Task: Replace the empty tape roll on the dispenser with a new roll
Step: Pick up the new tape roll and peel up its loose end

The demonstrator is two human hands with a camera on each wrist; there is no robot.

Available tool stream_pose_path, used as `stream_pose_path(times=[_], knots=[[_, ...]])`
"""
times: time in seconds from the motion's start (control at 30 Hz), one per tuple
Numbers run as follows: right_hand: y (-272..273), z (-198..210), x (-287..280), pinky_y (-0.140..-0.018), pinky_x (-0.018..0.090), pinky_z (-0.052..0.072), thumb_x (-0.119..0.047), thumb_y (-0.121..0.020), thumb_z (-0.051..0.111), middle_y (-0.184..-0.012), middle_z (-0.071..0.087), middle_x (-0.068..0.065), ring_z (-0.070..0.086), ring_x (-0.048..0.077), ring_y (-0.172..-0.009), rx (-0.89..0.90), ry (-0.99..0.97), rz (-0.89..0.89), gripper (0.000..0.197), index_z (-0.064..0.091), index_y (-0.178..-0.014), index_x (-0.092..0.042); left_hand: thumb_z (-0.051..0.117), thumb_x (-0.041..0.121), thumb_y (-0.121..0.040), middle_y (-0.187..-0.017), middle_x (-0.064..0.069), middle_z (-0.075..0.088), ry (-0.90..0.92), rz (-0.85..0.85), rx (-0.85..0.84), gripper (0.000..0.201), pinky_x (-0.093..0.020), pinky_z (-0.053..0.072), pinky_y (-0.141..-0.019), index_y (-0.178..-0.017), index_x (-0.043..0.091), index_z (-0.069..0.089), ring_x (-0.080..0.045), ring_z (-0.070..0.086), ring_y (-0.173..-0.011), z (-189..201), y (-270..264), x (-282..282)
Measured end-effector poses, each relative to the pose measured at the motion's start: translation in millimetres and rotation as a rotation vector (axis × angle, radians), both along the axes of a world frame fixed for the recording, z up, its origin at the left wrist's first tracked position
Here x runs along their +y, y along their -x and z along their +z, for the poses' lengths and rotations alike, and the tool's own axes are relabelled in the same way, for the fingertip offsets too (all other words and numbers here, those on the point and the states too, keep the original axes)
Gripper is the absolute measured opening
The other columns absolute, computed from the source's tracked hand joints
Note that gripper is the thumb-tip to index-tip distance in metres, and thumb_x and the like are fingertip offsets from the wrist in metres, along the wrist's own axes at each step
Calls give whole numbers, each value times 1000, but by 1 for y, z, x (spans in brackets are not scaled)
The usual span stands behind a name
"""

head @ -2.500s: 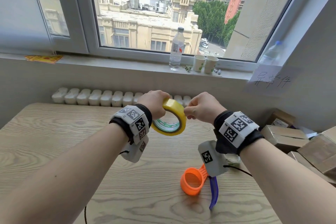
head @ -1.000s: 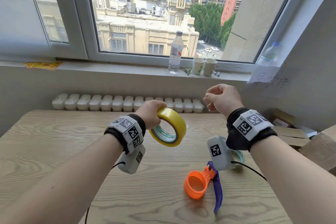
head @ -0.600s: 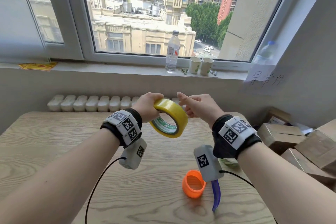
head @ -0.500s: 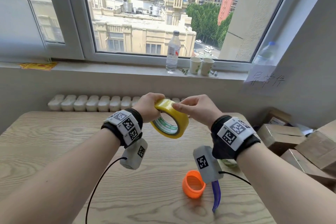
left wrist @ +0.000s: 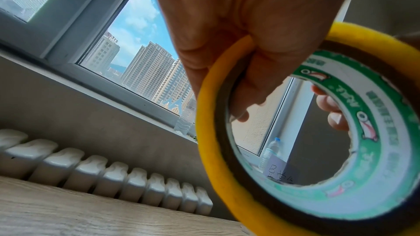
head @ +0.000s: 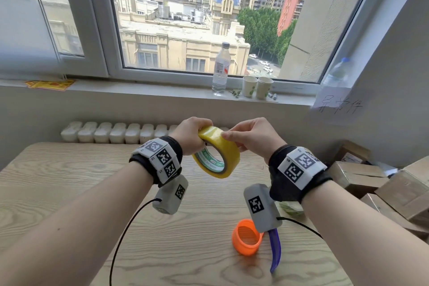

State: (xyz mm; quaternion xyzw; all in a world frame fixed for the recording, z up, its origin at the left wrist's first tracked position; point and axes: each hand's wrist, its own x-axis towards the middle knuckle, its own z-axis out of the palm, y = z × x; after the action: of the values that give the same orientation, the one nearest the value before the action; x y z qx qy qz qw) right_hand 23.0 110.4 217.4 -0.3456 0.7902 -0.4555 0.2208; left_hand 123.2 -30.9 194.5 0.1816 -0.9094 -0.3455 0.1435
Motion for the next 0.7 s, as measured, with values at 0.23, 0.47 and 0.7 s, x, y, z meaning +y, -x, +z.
stream_pose_path(times=[0.23,0.47,0.7], knots=[[-3,9,2,-68,27,55,-7,-83,68,-80,67,14,61,18,-69,-24,42,23,8,73,-88,-4,51,-11,-74,-72,-2,57,-150,-25,7,27,-27,47,-63,-84,12,61,-16,55,-71,-4,0,-3],[-12,14,-1,-61,22,56,-5,-87,60,-71,70,5,65,11,-61,242,64,105,20,71,-82,-21,56,-10,-74,-70,-2,60,-434,-7,72,30,-33,48,-75,-77,18,65,-18,57,-74,-7,2,-12],[-17,15,-5,-68,30,60,-11,-77,64,-77,72,2,69,15,-72,380,63,48,13,72,-80,-21,54,-10,-76,-74,-5,61,-450,18,98,29,-39,49,-79,-77,17,64,-23,57,-79,-9,3,-13]])
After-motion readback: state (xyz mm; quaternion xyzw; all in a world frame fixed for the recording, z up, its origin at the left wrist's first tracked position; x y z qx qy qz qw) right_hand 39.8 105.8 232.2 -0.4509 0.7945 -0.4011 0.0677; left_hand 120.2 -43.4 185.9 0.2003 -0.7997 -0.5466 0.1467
